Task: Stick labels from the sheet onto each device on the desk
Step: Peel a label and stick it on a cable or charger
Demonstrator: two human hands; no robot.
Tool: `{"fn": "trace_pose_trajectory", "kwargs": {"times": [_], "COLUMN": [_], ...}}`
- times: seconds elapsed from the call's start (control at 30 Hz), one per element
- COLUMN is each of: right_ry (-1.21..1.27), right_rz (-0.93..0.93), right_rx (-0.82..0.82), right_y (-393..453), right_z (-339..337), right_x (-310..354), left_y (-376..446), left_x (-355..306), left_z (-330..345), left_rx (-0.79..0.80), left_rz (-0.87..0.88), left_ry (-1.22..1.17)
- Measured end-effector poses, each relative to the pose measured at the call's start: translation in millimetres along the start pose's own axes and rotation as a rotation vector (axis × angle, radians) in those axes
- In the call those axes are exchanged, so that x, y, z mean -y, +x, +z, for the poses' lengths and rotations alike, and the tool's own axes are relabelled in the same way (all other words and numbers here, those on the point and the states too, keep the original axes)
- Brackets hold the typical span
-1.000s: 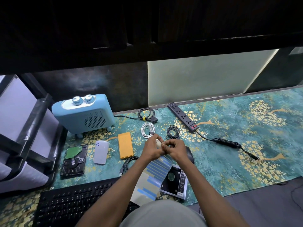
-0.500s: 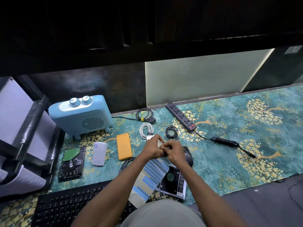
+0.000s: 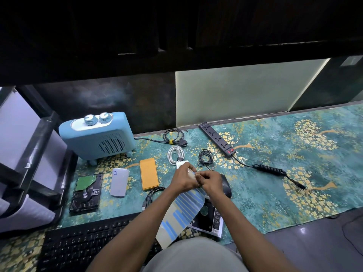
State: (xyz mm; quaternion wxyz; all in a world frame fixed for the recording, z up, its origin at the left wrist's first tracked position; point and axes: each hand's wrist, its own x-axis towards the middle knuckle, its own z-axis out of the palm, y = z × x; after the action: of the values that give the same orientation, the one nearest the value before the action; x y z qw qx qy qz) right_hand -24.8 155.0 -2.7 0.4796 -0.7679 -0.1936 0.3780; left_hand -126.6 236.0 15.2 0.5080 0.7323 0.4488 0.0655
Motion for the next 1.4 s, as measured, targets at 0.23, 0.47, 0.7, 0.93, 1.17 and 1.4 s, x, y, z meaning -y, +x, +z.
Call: {"fn": "trace_pose_trajectory", "kwargs": {"times": [0.23,0.47,0.7,0.93,1.17,1.4], "right_ry": [0.127,0.201,0.23,0.271,0.236,0.232], "right_rz": [0.087,0.118,0.137,0.176,0.065,-0.021], "right_rx": [0.002,-0.028,-0.036,-0.054,0.025,0.076], "right_y": [-4,-5,-7,-9,-7,-9], "right_z": [1,2,2,0,-17,-21], "right_x": [-4,-2,-5,-8,11,11], "left_y": [-6,-4,-3,-4,-8,-6], "left_x": [4,0,7,14,18,23], "left_z": [1,-2,-2,0,-5,-17], "left_rx": [0.002,-0.002,0.025,0.067,0.057,0.079], "left_rz": [0.005,0.036,0.058,0.074,0.086,0.025], "left_ry": [-0.012,0.04,0.034,-0.025,-0.198,-0.312]}}
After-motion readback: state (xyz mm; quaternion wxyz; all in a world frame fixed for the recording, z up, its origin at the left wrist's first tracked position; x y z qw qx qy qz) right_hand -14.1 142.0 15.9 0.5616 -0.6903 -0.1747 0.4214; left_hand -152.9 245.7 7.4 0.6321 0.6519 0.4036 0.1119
